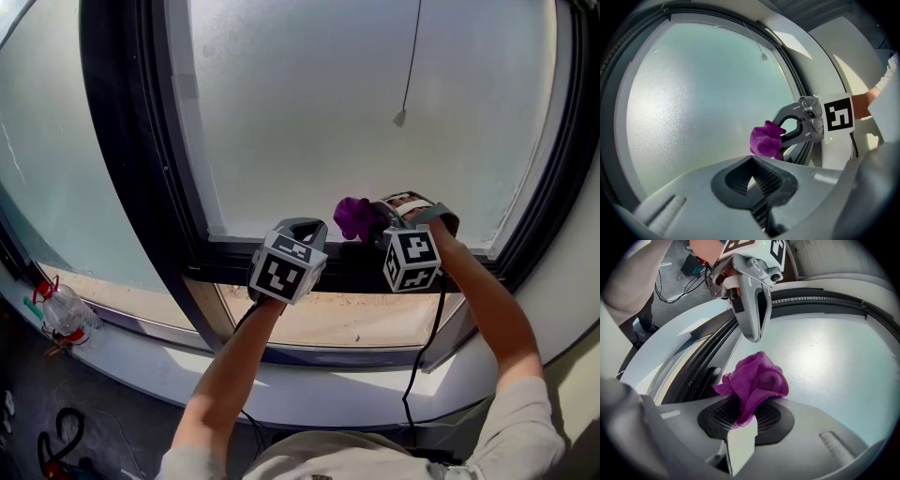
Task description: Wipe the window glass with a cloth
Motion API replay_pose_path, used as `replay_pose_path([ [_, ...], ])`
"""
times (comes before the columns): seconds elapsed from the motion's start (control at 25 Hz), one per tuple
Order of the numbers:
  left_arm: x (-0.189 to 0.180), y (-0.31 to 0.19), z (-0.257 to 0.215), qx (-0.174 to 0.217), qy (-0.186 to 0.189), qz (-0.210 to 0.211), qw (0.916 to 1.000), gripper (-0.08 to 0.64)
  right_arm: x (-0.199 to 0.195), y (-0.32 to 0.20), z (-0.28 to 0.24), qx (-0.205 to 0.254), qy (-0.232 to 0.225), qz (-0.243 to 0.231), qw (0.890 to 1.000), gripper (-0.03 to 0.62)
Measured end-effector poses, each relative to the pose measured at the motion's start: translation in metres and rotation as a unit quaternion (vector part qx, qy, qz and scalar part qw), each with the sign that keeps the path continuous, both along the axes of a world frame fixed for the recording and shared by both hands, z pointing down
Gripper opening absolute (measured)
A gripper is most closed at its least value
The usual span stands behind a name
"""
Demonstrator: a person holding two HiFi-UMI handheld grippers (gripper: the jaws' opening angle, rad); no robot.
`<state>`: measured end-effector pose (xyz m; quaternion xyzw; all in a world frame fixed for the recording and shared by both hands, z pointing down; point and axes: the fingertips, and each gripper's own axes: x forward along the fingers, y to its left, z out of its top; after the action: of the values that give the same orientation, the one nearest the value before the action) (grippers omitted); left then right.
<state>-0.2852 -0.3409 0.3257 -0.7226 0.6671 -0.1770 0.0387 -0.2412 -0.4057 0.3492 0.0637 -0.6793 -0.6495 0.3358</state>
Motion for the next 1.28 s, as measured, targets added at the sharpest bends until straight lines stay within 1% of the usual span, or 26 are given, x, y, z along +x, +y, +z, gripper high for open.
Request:
replay_pose_path([
  [0.2, 0.018, -0.012, -0.010, 0.007, -0.012, 0.015, 0.9998, 0.008, 0.020, -0.013, -0.021, 0.014, -0.039, 0.012, 0.999, 0.107],
  [0.36, 0.028, -0.019, -0.026, 0.019, -0.029, 0.019, 0.9992, 0.008, 0.024, -0.016, -0.048, 0.029, -0.071, 0.007, 0.997, 0.109],
  [0.56, 0.037, -0.023, -0.057, 0.038, -0.056, 0.015, 0.9976, 0.008, 0.030, -0.016, -0.075, 0.039, -0.085, -0.002, 0.996, 0.110],
  [0.68, 0.037, -0.021, -0.079, 0.054, -0.066, 0.005, 0.9963, 0.008, 0.029, -0.014, -0.096, 0.048, -0.089, -0.012, 0.995, 0.112],
  [0.8, 0.037, -0.021, -0.095, 0.064, -0.074, -0.006, 0.9952, 0.008, 0.028, -0.012, -0.122, 0.056, -0.103, -0.021, 0.993, 0.112],
  [1.08, 0.040, -0.022, -0.134, 0.098, -0.084, -0.042, 0.9907, 0.008, 0.029, -0.009, -0.186, 0.039, -0.162, -0.036, 0.985, 0.110],
  [1.28, 0.047, -0.017, -0.163, 0.136, -0.081, -0.055, 0.9858, 0.002, 0.031, -0.006, -0.216, 0.019, -0.192, -0.045, 0.980, 0.110],
])
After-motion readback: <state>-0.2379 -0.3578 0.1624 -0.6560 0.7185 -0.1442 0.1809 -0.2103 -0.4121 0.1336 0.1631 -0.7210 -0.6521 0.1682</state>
